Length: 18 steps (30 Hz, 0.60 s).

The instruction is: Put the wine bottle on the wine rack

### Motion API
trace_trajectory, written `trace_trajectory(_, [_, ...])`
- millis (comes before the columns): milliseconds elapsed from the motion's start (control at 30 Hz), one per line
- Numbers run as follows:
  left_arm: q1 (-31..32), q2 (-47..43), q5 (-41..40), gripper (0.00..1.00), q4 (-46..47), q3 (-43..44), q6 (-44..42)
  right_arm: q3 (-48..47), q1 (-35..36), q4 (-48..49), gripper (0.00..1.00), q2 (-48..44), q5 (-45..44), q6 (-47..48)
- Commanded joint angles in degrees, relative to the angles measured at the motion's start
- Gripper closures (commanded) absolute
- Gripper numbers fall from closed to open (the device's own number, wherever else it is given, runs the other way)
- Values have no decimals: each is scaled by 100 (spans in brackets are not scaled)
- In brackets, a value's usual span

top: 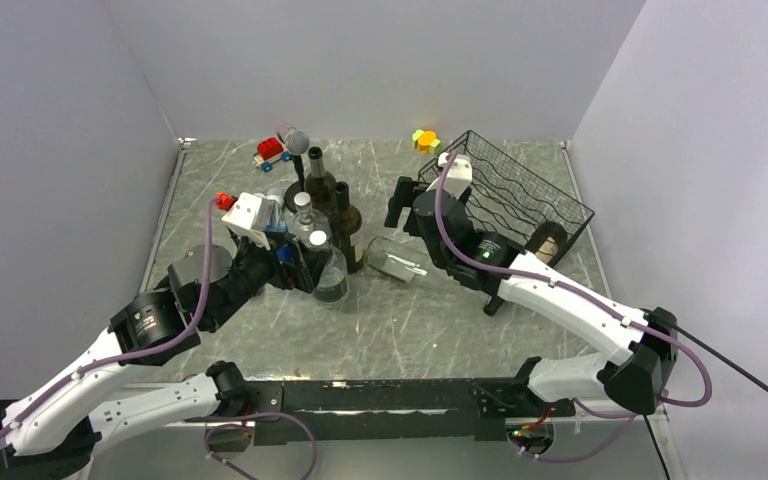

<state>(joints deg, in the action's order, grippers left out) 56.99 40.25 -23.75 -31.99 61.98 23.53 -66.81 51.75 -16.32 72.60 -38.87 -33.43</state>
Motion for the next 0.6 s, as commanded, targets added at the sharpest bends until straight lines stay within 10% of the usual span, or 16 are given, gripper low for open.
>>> trace_trajectory(0, [14, -29, 94, 1, 187, 119, 95, -288, 37, -190, 11, 1, 340, -641])
trace_trajectory(567, [14, -232, 55, 1, 158, 42, 92, -148, 20, -1155, 11, -1113, 38, -1058])
